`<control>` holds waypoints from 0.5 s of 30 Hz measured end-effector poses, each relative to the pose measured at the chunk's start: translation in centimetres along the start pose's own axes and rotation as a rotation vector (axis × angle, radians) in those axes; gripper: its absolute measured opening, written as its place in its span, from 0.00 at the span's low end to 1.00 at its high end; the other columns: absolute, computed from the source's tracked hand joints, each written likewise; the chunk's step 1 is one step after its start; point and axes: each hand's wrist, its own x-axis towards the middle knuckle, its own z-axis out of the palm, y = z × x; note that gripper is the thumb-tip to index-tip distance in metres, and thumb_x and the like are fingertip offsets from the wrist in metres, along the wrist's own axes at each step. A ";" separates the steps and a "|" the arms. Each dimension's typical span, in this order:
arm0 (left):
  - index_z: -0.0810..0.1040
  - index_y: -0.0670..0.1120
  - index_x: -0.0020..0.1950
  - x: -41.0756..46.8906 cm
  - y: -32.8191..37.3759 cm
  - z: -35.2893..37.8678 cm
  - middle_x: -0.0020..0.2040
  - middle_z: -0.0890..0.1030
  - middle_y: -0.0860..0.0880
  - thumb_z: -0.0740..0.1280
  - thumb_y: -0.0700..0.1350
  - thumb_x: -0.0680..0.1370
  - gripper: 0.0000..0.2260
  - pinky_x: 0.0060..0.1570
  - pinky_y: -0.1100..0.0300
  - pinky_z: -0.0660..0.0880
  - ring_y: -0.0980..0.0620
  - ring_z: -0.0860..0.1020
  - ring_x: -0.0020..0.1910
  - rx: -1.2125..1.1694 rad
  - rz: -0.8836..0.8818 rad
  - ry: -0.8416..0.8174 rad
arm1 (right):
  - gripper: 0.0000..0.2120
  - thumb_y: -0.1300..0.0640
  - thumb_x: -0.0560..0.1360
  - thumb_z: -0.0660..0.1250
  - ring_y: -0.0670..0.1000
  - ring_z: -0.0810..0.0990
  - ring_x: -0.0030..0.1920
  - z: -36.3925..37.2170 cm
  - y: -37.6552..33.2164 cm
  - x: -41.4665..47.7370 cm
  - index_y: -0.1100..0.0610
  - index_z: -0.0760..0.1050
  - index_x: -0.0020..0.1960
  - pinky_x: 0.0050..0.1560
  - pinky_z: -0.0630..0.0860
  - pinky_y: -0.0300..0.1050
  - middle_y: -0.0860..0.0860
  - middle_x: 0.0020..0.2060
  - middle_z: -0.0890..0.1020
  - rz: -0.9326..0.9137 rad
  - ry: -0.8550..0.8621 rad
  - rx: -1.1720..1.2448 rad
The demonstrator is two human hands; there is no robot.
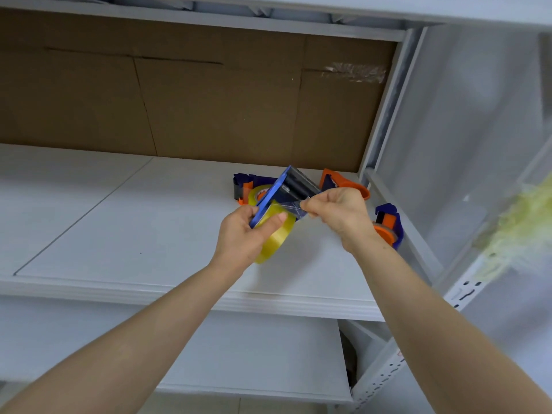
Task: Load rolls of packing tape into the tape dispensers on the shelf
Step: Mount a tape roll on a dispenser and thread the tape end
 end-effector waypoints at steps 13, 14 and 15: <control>0.73 0.46 0.34 -0.4 0.2 0.3 0.36 0.74 0.43 0.74 0.52 0.69 0.14 0.37 0.56 0.70 0.49 0.72 0.36 -0.072 -0.004 0.057 | 0.06 0.52 0.70 0.72 0.48 0.82 0.40 0.0 1.3 -1.2 0.48 0.78 0.34 0.46 0.80 0.52 0.47 0.33 0.83 -0.201 0.124 -0.215; 0.73 0.45 0.34 -0.3 0.3 0.3 0.36 0.74 0.43 0.74 0.52 0.69 0.14 0.37 0.55 0.70 0.48 0.72 0.36 -0.061 0.004 0.056 | 0.06 0.52 0.70 0.71 0.48 0.81 0.40 0.0 1.2 -1.4 0.48 0.79 0.35 0.46 0.80 0.53 0.46 0.33 0.83 -0.220 0.145 -0.250; 0.72 0.44 0.35 -0.3 0.2 0.3 0.36 0.73 0.43 0.74 0.53 0.69 0.15 0.38 0.55 0.70 0.48 0.72 0.36 -0.051 0.011 0.054 | 0.05 0.52 0.70 0.71 0.48 0.81 0.40 -0.1 1.1 -1.5 0.48 0.79 0.36 0.45 0.80 0.53 0.45 0.33 0.82 -0.236 0.166 -0.283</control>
